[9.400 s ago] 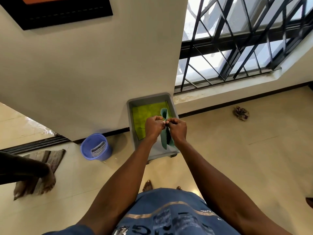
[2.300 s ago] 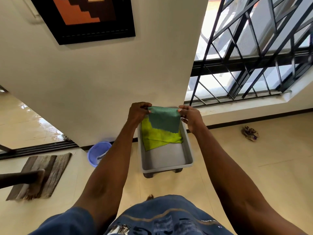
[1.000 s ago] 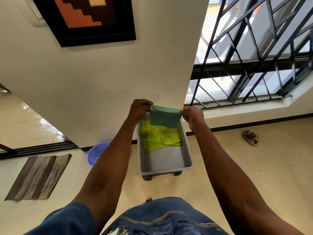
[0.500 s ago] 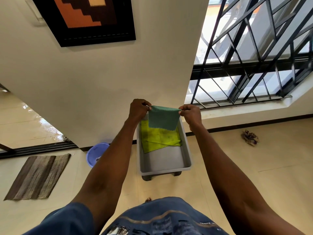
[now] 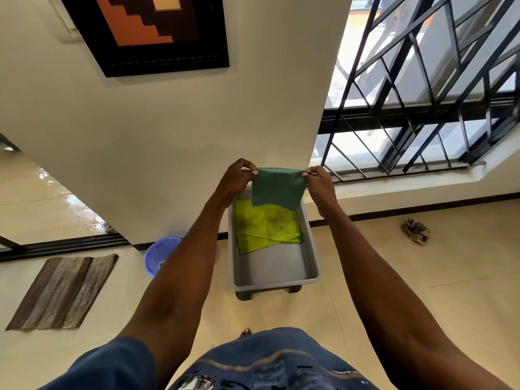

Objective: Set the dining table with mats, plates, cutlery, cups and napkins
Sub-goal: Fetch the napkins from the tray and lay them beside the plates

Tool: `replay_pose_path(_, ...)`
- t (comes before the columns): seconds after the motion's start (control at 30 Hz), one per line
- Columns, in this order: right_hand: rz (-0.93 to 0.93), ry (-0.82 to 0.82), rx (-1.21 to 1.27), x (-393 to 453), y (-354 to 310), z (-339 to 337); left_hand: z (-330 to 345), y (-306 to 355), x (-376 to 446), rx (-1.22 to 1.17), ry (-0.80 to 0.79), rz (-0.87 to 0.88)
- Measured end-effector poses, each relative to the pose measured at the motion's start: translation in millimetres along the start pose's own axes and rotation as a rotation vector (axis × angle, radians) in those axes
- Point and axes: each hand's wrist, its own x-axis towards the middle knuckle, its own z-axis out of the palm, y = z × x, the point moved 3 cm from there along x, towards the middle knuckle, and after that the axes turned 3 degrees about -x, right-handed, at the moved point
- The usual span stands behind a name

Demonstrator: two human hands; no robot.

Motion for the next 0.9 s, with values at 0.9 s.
replay_pose_path(0.9, 0.303, -0.146, 0.559, -46, 65, -3, 62, -60, -24, -0.584, -0.31, -0.58)
